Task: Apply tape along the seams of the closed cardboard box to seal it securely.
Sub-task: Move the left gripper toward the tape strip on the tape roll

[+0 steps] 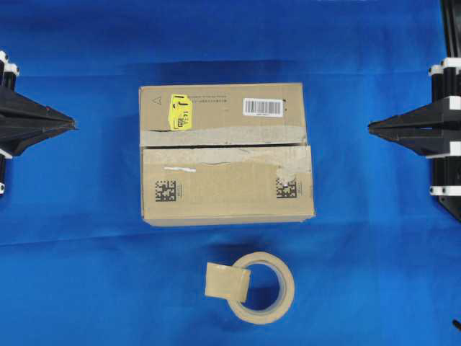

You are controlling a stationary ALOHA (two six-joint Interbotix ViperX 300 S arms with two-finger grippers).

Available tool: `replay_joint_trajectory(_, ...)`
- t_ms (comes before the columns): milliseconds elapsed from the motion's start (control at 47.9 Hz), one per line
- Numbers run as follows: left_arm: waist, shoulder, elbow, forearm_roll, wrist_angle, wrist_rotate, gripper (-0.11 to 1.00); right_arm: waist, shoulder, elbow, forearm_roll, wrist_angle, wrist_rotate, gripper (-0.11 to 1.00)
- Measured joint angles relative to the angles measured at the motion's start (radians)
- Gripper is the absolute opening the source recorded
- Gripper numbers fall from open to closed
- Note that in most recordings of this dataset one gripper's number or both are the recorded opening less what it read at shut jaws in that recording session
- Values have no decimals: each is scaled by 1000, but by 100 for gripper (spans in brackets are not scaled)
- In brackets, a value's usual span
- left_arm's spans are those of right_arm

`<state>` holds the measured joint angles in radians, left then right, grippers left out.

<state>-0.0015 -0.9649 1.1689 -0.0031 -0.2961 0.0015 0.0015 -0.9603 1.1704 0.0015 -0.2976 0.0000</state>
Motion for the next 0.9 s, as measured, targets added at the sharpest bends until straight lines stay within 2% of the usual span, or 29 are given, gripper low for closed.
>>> replay_joint_trajectory(209, -26, 5, 5, -12, 2, 81, 0, 0, 15, 0, 2, 3, 2, -1)
replay_joint_trajectory(313, -54, 25, 5, -12, -12, 161, 0, 0, 23, 0, 0, 3, 2, -1)
replay_joint_trajectory(376, -75, 46, 3, -14, -41, 219, 0, 0, 26, 0, 0, 3, 2, -1)
replay_joint_trajectory(543, -100, 135, -11, -12, -150, 273, 0, 0, 28, -2, 0, 3, 2, -1)
replay_joint_trajectory(814, -166, 367, -83, -12, -210, 548, 1, 0, 28, -17, 2, 3, 2, -1)
replay_joint_trajectory(898, -192, 433, -117, -12, -210, 618, 11, 0, 28, -18, 0, 3, 0, -1)
